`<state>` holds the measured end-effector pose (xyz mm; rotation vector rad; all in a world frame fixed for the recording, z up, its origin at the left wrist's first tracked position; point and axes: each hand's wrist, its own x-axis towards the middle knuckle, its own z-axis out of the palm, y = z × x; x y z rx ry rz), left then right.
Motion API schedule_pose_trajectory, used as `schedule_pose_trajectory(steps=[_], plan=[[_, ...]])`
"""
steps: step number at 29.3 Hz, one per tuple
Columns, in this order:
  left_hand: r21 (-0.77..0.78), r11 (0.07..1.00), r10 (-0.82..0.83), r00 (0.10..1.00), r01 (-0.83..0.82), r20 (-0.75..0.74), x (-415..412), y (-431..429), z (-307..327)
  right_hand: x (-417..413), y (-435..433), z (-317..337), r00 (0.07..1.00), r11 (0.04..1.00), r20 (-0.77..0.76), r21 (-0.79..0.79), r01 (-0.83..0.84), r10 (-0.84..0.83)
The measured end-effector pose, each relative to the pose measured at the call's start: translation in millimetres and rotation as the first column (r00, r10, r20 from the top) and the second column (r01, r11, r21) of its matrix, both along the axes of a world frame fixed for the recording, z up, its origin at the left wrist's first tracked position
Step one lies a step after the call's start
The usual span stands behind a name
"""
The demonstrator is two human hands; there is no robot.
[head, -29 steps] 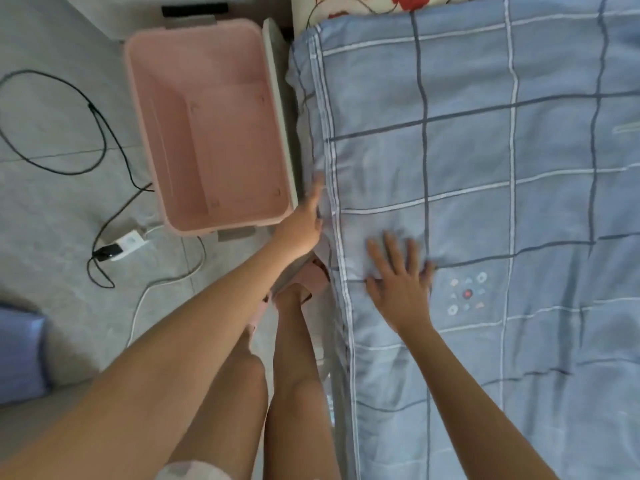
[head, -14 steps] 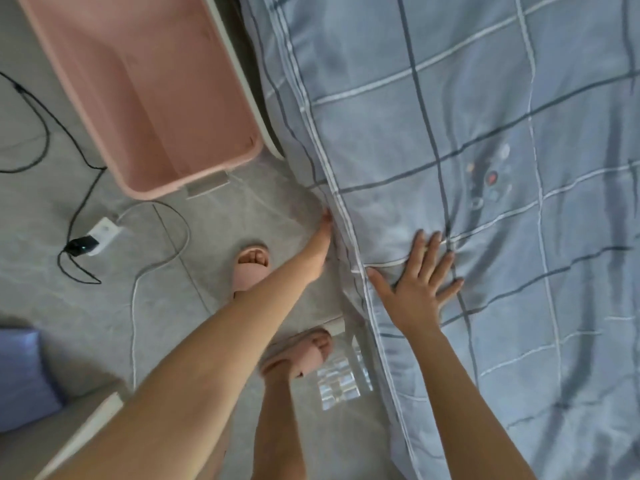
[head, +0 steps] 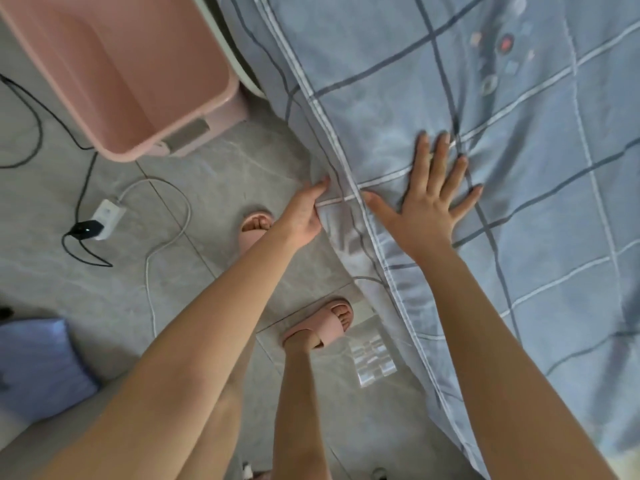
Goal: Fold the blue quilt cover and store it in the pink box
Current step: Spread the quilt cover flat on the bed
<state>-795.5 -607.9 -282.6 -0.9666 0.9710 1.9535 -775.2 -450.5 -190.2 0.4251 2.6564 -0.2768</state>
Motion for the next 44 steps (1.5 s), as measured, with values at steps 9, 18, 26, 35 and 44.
schedule_pose_trajectory(steps=[9, 18, 26, 35, 44], plan=[[-0.369, 0.929, 0.052, 0.998, -0.04, 0.024, 26, -40, 16, -1, 9, 8, 0.998, 0.997, 0.047, -0.068, -0.032, 0.035], [-0.56, 0.816, 0.151, 0.988, -0.141, -0.028, 37, -40, 26, -2, 8, 11, 0.996, 0.996, 0.086, -0.081, -0.03, 0.037], [-0.416, 0.888, 0.214, 0.977, -0.196, -0.005, 38, -30, 37, -2, 8, 11, 0.994, 0.996, 0.099, -0.082, -0.033, 0.041], [-0.608, 0.792, 0.045, 0.999, -0.044, -0.015, 35, -36, 31, -2, 9, 10, 0.996, 0.995, 0.075, -0.093, -0.041, 0.048], [-0.683, 0.73, -0.022, 0.999, -0.007, -0.034, 20, -39, 28, 39, -10, 21, 0.97, 0.972, -0.082, 0.075, -0.223, 0.229]])
